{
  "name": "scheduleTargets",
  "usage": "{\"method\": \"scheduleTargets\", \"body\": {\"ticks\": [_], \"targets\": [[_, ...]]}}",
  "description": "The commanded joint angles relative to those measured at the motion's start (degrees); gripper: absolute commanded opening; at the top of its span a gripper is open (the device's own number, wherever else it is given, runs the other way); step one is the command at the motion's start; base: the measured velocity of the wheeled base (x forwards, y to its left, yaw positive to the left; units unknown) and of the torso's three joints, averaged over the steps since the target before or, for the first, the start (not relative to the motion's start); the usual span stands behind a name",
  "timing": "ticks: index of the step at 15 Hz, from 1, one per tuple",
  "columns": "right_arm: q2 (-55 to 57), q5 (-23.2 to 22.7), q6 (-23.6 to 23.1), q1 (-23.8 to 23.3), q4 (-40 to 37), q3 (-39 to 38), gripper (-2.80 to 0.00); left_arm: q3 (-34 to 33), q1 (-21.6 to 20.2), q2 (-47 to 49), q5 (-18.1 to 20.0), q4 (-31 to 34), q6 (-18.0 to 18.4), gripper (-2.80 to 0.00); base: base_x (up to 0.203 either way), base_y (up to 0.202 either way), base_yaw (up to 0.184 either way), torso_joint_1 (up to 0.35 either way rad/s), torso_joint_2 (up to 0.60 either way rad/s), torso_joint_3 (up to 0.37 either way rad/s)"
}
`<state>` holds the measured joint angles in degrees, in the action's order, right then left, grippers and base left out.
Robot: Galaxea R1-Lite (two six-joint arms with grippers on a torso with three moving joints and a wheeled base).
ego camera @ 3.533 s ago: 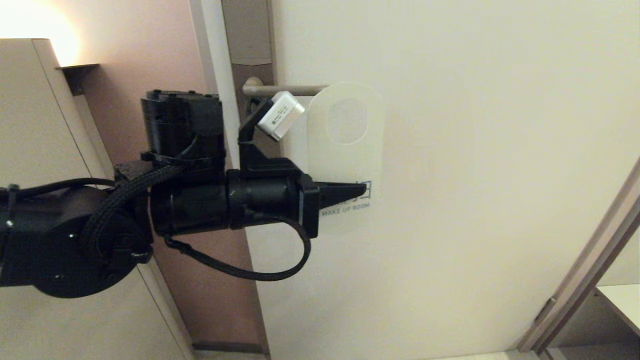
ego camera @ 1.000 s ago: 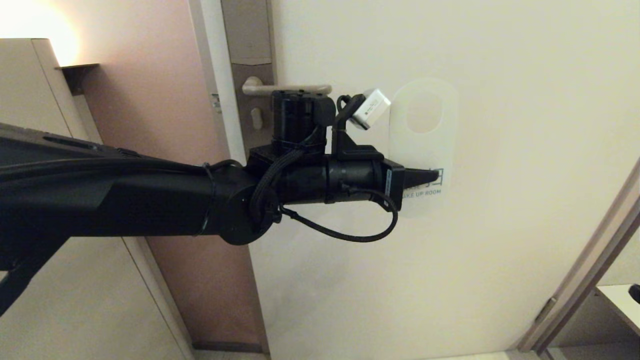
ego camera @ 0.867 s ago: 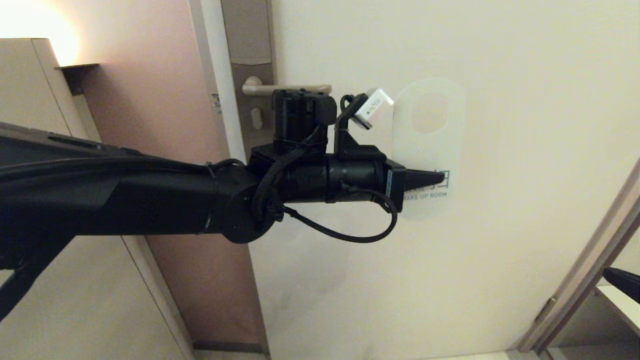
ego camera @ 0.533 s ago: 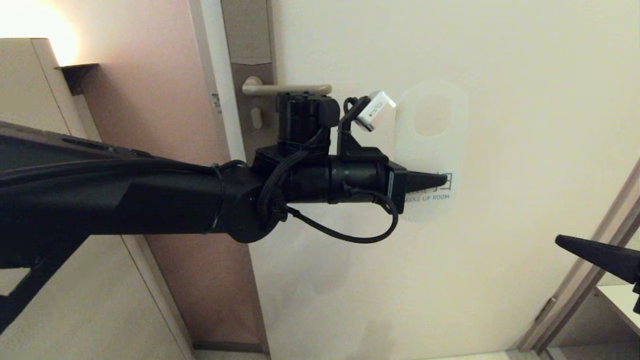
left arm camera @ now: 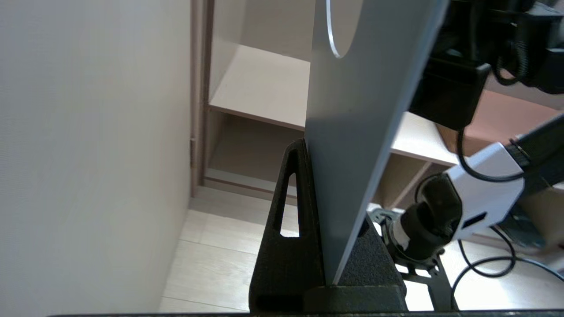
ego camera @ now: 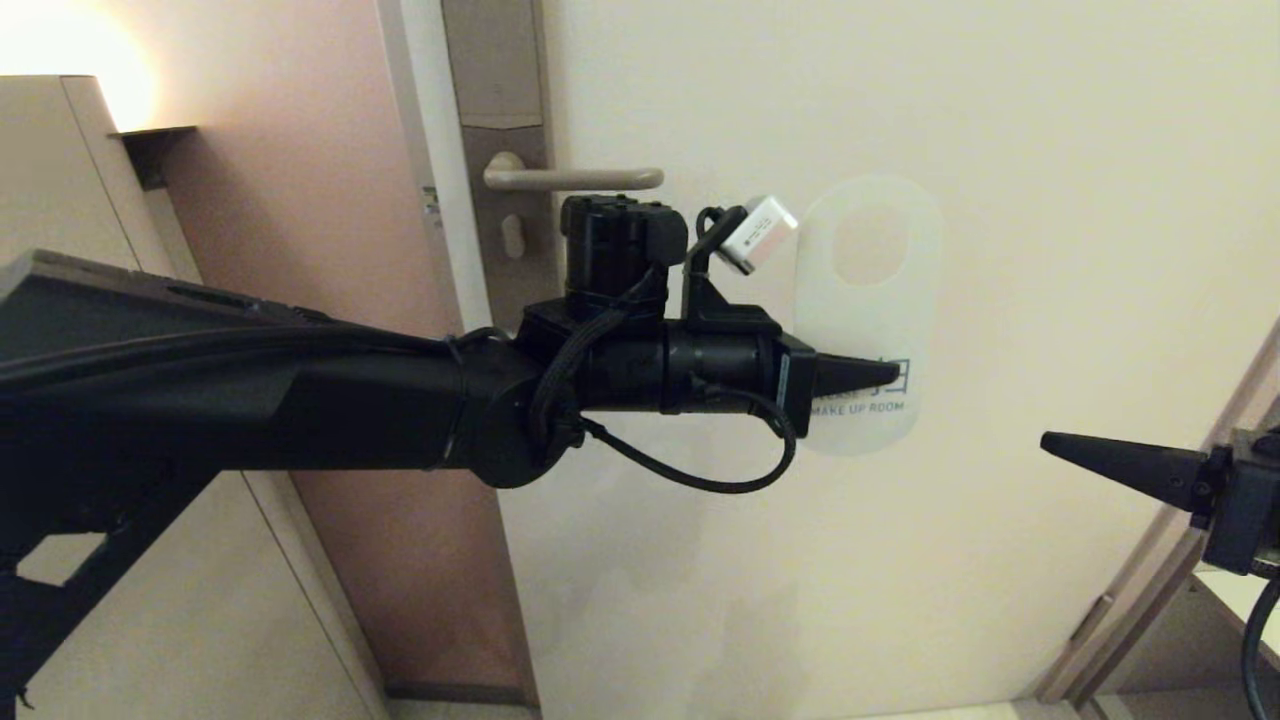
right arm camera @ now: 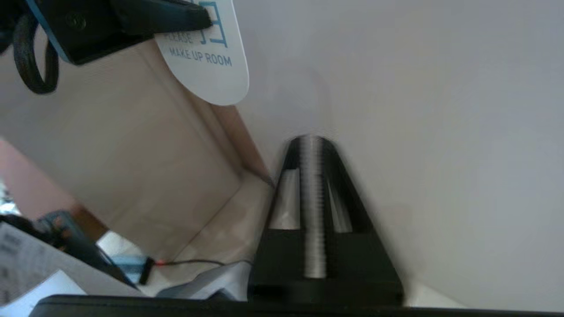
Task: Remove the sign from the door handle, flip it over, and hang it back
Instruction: Hand it to the other hand
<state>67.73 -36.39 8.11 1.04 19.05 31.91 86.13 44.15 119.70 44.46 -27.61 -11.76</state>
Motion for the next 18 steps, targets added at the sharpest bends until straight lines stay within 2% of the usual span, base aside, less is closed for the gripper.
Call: {"method": "scheduleTargets", "body": {"ticks": [1,5,7,10,15,18], "targets": [[1.44,-0.53,0.06,0.02,0.20,-0.01,0.00,0.18,-0.03,0.36,0.37,-0.16,-0.10,-2.80,0.000,0.000,0.000,0.000,0.00,0.000],[2.06,-1.15,-0.46,0.02,0.42,-0.01,0.00,3.20,0.03,1.14,0.82,-0.08,-0.46,-2.80,0.000,0.000,0.000,0.000,0.00,0.000],[2.06,-2.97,-0.46,-0.06,0.46,0.08,0.00,4.49,0.12,1.27,1.94,-0.07,-3.00,-2.80,0.000,0.000,0.000,0.000,0.00,0.000],[2.66,-3.64,-0.55,0.10,0.46,0.92,0.00,4.75,0.44,1.68,2.83,-0.16,-3.35,-2.80,0.000,0.000,0.000,0.000,0.00,0.000],[4.88,-8.77,-0.55,0.11,0.54,4.76,0.00,4.75,2.39,1.85,2.83,-0.16,-3.69,-2.80,0.000,0.000,0.000,0.000,0.00,0.000],[5.40,-9.84,-0.55,0.50,0.46,6.94,0.00,4.97,3.31,1.77,2.74,-0.51,-5.44,-2.80,0.000,0.000,0.000,0.000,0.00,0.000]]}}
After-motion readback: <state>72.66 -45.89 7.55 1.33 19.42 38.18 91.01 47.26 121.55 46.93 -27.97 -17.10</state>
